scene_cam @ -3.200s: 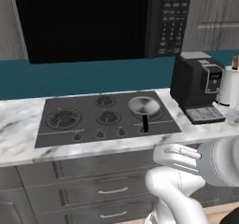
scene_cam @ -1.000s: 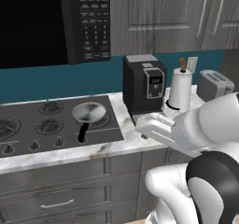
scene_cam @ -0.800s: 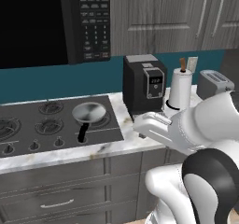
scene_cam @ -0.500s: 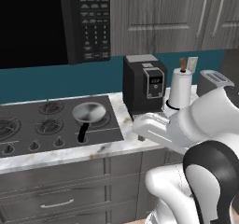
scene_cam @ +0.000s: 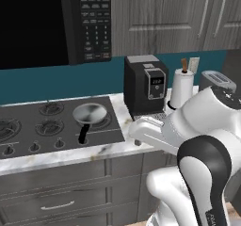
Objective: Move the pot and pan from the stove into the sink.
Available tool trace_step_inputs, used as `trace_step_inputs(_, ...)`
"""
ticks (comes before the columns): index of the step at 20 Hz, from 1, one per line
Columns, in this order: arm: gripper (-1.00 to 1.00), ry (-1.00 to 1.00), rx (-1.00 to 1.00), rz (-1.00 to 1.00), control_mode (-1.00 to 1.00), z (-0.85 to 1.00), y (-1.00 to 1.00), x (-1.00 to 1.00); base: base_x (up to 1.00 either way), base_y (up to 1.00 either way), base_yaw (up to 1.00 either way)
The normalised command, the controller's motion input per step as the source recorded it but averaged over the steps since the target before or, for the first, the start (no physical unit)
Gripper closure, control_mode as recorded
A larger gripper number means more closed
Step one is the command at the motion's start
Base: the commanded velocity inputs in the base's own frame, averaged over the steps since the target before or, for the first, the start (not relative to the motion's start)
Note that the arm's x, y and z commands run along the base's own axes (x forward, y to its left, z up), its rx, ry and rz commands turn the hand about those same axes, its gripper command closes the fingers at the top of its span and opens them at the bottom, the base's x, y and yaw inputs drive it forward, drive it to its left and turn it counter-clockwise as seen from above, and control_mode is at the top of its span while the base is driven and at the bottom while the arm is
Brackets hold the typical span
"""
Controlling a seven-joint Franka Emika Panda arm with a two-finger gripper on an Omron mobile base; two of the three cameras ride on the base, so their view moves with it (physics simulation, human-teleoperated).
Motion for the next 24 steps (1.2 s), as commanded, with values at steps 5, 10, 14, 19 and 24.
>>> trace_step_inputs(5, -1.00, 0.00, 0.00, 0.01, -1.00, -0.18, 0.20, 0.36, 0.00, 0.00, 0.00)
trace_step_inputs(10, -1.00, 0.00, 0.00, 0.00, -1.00, -0.17, 0.23, 0.42, 0.00, 0.00, 0.00)
trace_step_inputs(14, -1.00, -0.09, 0.00, 0.00, -1.00, -0.18, 0.09, 0.27, 0.00, 0.00, 0.00)
trace_step_inputs(19, -1.00, -0.06, 0.00, 0.00, -1.00, -0.13, 0.10, 0.32, 0.00, 0.00, 0.00)
trace_step_inputs(24, -1.00, -0.05, 0.00, 0.00, -1.00, -0.15, 0.11, 0.37, 0.00, 0.00, 0.00)
